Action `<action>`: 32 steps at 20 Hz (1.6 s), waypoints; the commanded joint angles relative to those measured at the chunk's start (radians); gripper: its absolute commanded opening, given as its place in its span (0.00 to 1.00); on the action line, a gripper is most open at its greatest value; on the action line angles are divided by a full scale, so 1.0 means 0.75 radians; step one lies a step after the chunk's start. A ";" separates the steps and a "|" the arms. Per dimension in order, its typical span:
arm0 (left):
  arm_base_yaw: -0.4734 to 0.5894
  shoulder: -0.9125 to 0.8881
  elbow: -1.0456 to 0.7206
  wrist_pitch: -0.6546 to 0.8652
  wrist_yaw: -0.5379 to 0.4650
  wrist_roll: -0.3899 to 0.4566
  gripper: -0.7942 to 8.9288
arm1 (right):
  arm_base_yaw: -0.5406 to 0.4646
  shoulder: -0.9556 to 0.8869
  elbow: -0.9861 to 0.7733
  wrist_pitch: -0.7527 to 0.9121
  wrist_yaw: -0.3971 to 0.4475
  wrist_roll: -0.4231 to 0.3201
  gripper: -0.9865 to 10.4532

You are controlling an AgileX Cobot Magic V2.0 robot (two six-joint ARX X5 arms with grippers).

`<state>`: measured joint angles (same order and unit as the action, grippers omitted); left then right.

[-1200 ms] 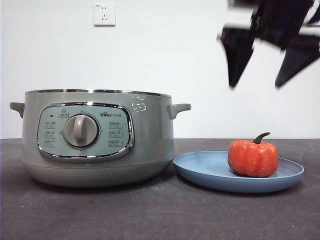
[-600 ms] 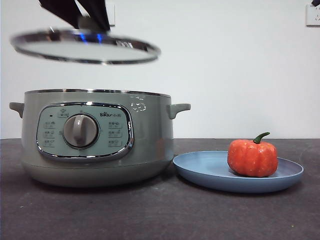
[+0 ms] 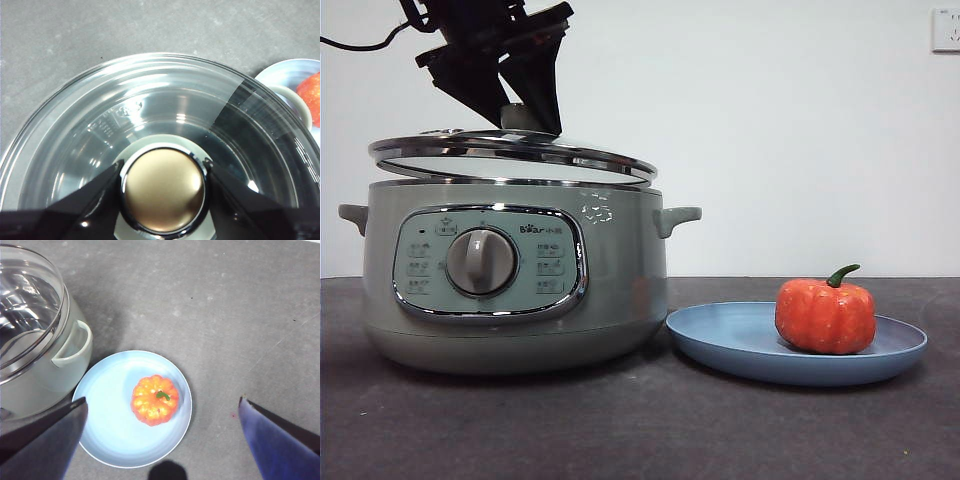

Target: Take the pumpkin out from the steamer,put the pumpkin in the blue plate,close the lid

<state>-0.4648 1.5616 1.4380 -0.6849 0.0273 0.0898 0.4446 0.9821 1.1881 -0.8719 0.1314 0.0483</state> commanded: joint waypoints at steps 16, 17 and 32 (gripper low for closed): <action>-0.003 0.076 0.011 -0.024 0.023 0.011 0.07 | 0.001 -0.002 -0.012 -0.038 0.002 0.019 0.53; -0.008 0.078 0.011 -0.023 -0.002 0.011 0.07 | 0.001 -0.002 -0.012 -0.041 0.003 0.019 0.52; -0.046 0.078 0.011 0.028 0.069 -0.025 0.07 | 0.001 -0.004 -0.012 -0.071 -0.001 0.019 0.52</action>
<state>-0.4873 1.6081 1.4422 -0.6884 0.0448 0.0814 0.4446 0.9810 1.1881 -0.9264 0.1310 0.0498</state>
